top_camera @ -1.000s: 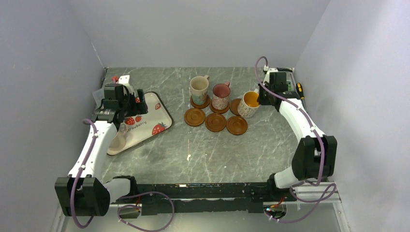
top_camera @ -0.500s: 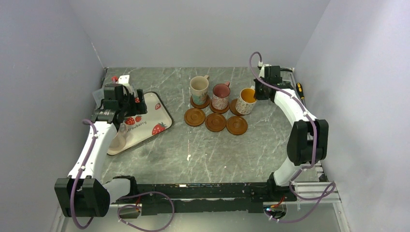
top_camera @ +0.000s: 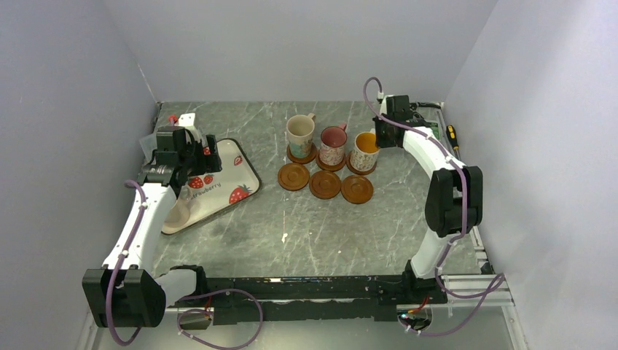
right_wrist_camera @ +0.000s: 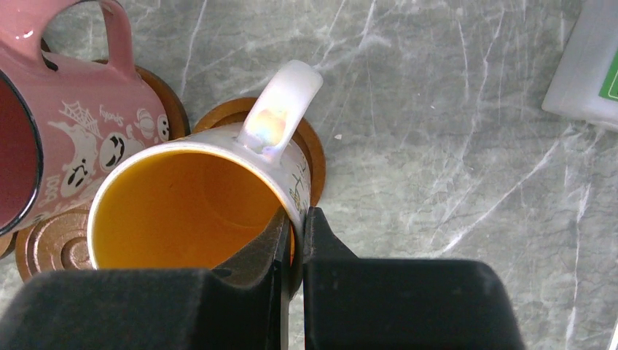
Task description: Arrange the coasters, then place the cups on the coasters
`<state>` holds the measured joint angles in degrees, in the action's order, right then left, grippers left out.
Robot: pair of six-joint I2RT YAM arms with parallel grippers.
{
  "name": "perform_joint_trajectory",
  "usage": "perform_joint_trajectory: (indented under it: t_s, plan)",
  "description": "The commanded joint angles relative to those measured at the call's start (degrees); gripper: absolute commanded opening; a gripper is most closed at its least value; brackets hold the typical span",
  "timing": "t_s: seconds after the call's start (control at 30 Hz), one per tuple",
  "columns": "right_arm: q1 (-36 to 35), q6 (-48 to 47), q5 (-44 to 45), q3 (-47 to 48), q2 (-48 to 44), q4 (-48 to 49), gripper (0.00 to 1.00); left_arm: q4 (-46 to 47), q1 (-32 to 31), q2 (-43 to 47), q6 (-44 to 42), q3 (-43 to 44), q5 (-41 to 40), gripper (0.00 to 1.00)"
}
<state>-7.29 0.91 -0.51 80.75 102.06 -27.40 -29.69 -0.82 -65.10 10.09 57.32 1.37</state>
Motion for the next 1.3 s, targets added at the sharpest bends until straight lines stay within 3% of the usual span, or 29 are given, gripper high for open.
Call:
perform_joint_trajectory:
  t_s: [0.0,0.63,1.03,1.27]
  plan:
    - [-0.55,-0.11,0.38,4.93,-0.69,3.87,0.0,1.92,0.21,1.01,-0.7,-0.19,0.61,0.92]
    - [-0.98,-0.47,2.73,6.96,2.59,1.26,0.01,2.16,0.21,0.78,-0.56,-0.1,1.71,0.92]
    - [-1.06,-1.88,1.5,6.74,1.19,1.91,0.41,2.6,0.2,3.11,-0.33,-0.72,0.11,0.92]
    - [-1.06,1.81,1.11,2.05,-6.38,5.26,0.68,3.3,0.21,3.68,0.45,-1.37,0.8,0.92]
